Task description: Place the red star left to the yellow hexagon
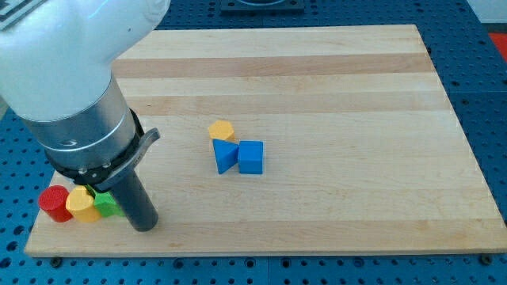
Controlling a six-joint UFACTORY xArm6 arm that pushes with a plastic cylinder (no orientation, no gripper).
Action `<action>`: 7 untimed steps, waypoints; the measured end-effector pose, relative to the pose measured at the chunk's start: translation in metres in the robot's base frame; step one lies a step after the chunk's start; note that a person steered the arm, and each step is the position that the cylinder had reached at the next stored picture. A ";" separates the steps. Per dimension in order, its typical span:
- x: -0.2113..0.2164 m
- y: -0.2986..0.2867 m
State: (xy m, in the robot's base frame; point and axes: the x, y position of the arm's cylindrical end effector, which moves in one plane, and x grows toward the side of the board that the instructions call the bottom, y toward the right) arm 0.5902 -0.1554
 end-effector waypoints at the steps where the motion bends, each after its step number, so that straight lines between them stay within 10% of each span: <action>1: 0.028 -0.038; 7: 0.025 -0.148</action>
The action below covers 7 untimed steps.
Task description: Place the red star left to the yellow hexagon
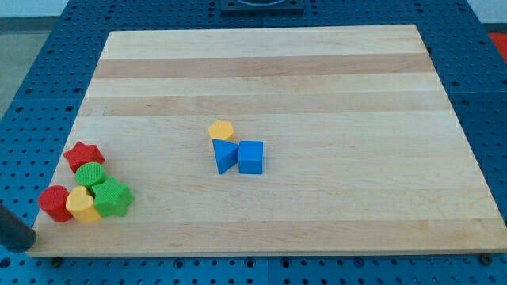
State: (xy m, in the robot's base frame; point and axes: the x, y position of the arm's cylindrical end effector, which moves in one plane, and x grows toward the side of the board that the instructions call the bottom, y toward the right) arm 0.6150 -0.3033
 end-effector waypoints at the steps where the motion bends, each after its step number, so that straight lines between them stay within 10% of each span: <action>1: 0.000 0.000; 7: -0.052 -0.001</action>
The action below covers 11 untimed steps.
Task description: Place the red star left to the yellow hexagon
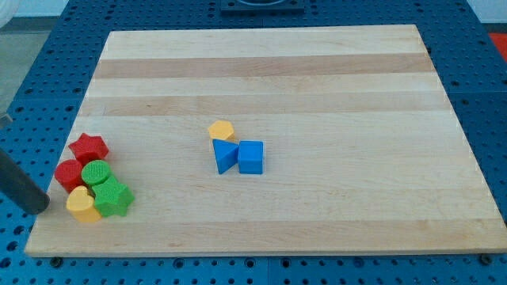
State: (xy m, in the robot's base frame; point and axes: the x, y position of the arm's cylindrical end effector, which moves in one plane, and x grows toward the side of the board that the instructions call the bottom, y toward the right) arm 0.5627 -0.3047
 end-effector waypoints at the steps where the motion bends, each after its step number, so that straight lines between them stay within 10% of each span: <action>1: -0.034 0.000; 6: -0.074 0.086; 11: -0.102 0.014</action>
State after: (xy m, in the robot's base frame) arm 0.4602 -0.2907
